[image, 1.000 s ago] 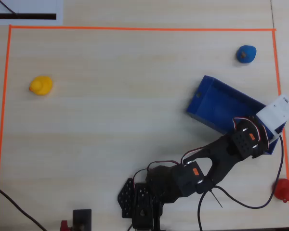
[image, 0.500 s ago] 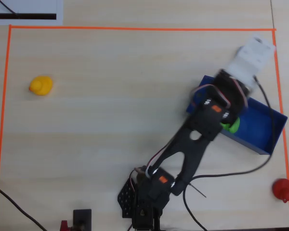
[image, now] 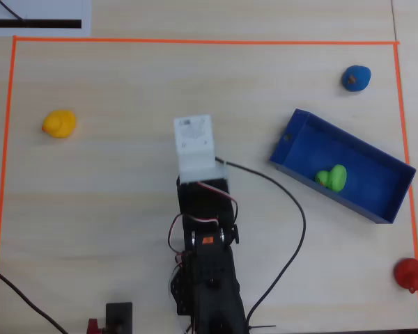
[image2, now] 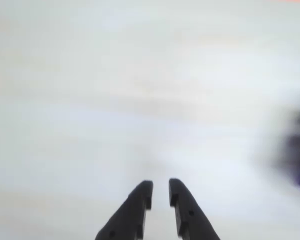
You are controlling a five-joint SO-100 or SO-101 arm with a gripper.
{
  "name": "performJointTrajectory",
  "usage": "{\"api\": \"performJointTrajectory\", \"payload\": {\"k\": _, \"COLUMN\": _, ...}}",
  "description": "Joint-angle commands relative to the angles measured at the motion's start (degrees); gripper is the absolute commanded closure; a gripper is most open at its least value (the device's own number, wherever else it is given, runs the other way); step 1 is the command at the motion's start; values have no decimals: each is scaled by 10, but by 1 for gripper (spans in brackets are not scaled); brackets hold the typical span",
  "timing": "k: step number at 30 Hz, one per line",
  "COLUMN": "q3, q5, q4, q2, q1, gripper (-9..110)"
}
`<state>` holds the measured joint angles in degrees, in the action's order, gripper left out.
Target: Grasp green duck and put it into box.
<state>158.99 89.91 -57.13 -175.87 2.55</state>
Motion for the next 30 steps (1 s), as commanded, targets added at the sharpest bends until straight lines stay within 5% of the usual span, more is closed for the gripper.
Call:
{"api": "performJointTrajectory", "payload": {"k": 1, "q3": 114, "q5": 1, "q4": -30, "q2": -105, "q1": 15, "gripper": 101}}
{"api": "performJointTrajectory", "payload": {"k": 16, "q3": 192, "q5": 5, "q4": -197, "q2": -138, "q1": 3, "gripper": 101}}
{"api": "performJointTrajectory", "payload": {"k": 30, "q3": 192, "q5": -1, "q4": -200, "q2": -138, "q1": -7, "gripper": 97}}
